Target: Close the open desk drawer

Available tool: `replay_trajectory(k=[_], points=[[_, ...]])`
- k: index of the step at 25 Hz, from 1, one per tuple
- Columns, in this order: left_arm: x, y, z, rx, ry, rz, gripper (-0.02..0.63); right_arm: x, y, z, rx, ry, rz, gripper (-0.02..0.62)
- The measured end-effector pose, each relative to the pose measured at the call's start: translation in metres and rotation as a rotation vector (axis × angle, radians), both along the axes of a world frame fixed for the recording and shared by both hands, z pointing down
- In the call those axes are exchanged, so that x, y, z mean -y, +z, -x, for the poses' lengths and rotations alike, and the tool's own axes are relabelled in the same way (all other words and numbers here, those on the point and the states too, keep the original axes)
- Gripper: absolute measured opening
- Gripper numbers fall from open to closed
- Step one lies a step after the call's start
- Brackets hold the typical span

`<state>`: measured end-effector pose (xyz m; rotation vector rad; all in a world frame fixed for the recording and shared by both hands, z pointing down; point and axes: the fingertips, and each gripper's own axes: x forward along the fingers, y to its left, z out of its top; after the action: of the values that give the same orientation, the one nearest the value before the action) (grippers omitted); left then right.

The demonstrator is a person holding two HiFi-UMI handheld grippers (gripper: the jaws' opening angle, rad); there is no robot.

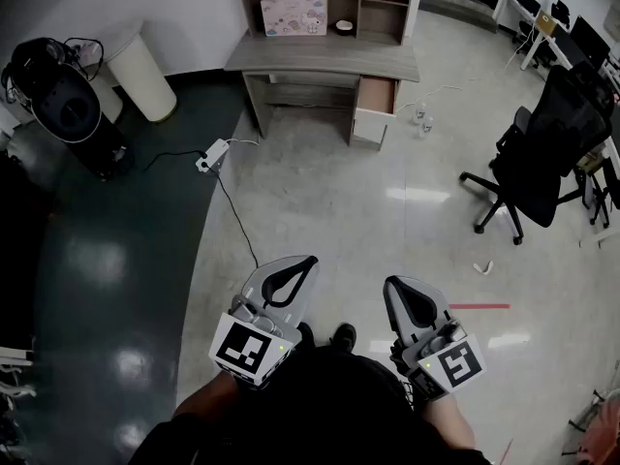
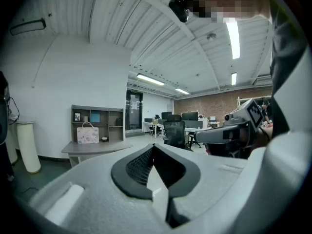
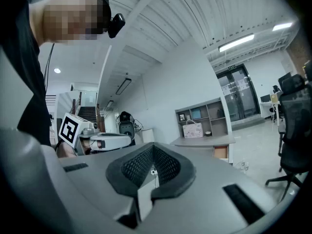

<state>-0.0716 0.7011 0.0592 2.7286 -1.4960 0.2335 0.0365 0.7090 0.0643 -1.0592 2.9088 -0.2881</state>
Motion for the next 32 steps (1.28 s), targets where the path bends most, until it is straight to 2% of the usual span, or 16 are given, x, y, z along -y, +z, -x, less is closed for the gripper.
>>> replay_trajectory(k=[11,20,22,27,32], points=[[0.005,0.003,-0.034,0.003,-0.004,0.022,0.006,0.005,0.001,-0.037,0.009,0.007,-0.001,0.011],[0.037,0.002,-0.067,0.002,0.005,-0.006,0.006,0.037,0.003,-0.081,0.088,0.084,0.028,0.012],[0.050,0.006,-0.069,0.014,0.007,-0.006,0.006,0.048,0.001,-0.082,0.122,0.080,0.034,0.012],[0.104,0.013,-0.063,-0.002,0.012,-0.009,0.006,0.094,0.007,-0.076,0.118,0.089,0.043,0.012],[0.178,0.020,-0.056,-0.018,0.044,-0.006,0.006,0.167,0.020,-0.070,0.046,0.118,0.056,0.012]])
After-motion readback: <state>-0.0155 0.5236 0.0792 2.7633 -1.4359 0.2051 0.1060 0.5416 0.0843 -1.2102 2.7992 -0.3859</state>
